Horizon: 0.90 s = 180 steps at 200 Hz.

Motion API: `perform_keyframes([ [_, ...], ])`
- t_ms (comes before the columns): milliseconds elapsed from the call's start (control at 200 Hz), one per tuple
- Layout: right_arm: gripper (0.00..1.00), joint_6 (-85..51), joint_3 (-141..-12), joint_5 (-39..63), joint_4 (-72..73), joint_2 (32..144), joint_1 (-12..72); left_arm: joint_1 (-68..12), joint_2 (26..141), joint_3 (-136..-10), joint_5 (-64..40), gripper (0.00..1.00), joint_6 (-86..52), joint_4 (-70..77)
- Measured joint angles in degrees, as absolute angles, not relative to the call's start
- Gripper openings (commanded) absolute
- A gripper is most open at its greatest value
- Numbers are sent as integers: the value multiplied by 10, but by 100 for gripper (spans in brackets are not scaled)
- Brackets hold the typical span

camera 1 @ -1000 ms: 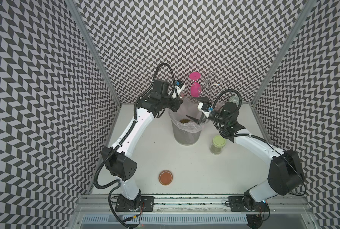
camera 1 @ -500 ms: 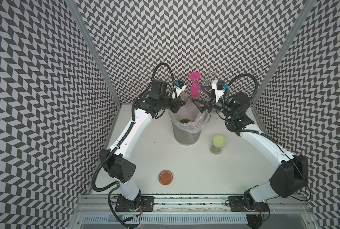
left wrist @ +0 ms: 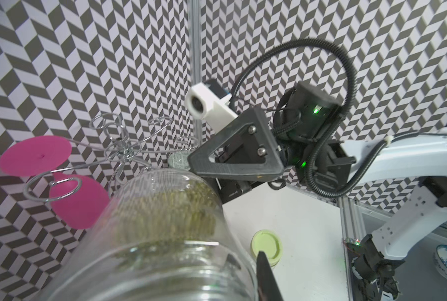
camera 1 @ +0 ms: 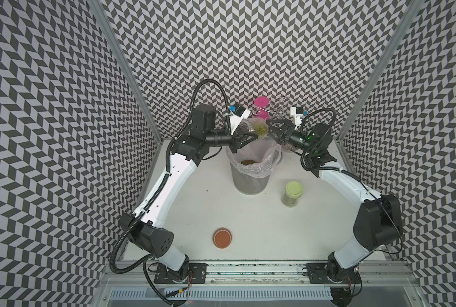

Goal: Empty moldy mung beans from jars
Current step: Pour the moldy mung beans from the jar into the trash bin.

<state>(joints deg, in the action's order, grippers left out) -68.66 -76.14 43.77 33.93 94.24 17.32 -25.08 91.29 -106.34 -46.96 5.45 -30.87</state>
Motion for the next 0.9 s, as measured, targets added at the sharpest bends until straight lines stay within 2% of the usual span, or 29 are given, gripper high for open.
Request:
perform_keyframes([
  [325,99,-837,-743,423,433,961,220,-249,913,-1022,-496,0,26,-258],
  [901,99,-914,-740,390,488,973,256,-247,880,-958,-507,0,-15,-165],
])
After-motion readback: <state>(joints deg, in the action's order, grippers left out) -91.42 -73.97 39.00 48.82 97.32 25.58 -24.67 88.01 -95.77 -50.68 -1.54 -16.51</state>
